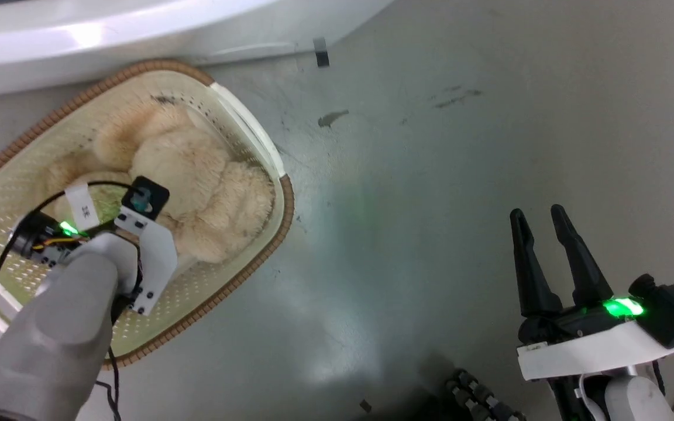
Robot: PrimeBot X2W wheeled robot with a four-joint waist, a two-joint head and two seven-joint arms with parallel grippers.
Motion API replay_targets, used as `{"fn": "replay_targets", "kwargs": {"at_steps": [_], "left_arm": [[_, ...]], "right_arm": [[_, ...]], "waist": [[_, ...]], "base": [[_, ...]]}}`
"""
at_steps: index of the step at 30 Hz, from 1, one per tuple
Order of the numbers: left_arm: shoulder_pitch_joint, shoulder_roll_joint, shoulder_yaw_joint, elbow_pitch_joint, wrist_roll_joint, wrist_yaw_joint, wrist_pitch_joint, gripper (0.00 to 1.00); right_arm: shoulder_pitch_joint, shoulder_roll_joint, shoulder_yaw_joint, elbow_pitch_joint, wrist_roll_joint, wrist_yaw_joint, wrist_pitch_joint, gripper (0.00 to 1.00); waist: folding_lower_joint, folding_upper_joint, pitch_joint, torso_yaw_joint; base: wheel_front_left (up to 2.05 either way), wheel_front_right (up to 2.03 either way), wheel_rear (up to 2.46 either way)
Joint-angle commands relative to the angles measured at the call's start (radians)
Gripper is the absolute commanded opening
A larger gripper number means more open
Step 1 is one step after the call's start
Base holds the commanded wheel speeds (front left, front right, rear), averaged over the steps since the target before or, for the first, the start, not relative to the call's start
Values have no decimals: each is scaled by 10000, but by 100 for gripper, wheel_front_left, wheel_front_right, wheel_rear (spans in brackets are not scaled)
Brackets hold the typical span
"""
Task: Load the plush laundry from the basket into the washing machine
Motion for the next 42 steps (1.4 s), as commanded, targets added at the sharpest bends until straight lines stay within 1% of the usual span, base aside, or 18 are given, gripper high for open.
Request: {"fn": "replay_targets", "kwargs": {"at_steps": [1, 7, 8, 11, 16, 18, 21, 23, 26, 31, 36, 39, 42], "left_arm": [[-266, 115, -202, 298, -26, -23, 160, 100], [-742, 310, -731, 819, -110, -100, 524, 100], [-922, 341, -840, 1121, -341, -133, 683, 0], [-1072, 426, -1000, 1318, -466, -98, 612, 0], [-1171, 695, -1052, 1687, -831, 237, 195, 0], [-1166, 684, -1106, 1835, -983, 322, 34, 0], [-918, 414, -1008, 1818, -1186, 471, -342, 0], [-730, 193, -824, 1830, -1398, 735, -775, 0], [-386, -262, -790, 1939, -1581, 817, -1201, 0], [258, -839, -707, 2194, -1908, 757, -2070, 0], [1058, -1438, -378, 2348, -2466, 655, -3313, 0], [1488, -1717, -194, 2334, -2778, 496, -4058, 0], [1884, -1856, -106, 2257, -2943, 419, -4758, 0]], "right_arm": [[-125, -13, 30, -58, 160, 7, -103, 100], [-157, -14, 26, -82, 485, 7, -228, 100], [-206, -15, 19, -31, 641, 7, -291, 100], [-290, -15, 42, 71, 820, 8, -353, 100], [-534, -16, 174, 290, 1065, 8, -457, 100], [-612, -16, 107, 395, 1107, 8, -499, 100], [-535, -16, -157, 564, 837, 8, -500, 100], [-404, -16, -608, 772, 631, 8, -500, 100], [-200, -16, -1144, 1105, 698, 8, -500, 100], [129, -16, -1408, 1266, 58, 8, -500, 100], [559, -16, -1670, 1276, -414, 8, -500, 100], [873, -16, -1777, 1256, -652, 8, -500, 100], [1182, -16, -1765, 1293, -934, 8, -500, 100]], "waist": [[0, 0, 271, -108], [0, 0, 864, -281], [0, 0, 1098, -384], [0, 0, 1240, -536], [0, 0, 1226, -921], [0, 0, 1052, -959], [0, 0, 430, -754], [0, 0, -75, -576], [0, 0, -948, -211], [0, 0, -2415, 229], [0, 0, -3923, 632], [0, 0, -4682, 889], [0, 0, -5392, 1066]], "base": [[0, 0, 0], [0, 0, 0], [0, 0, 0], [0, 0, 0], [0, 0, 0], [0, 0, 0], [0, 0, 0], [0, 0, 0], [0, 0, 0], [0, 0, 0], [0, 0, 0], [0, 0, 0], [0, 0, 0]]}}
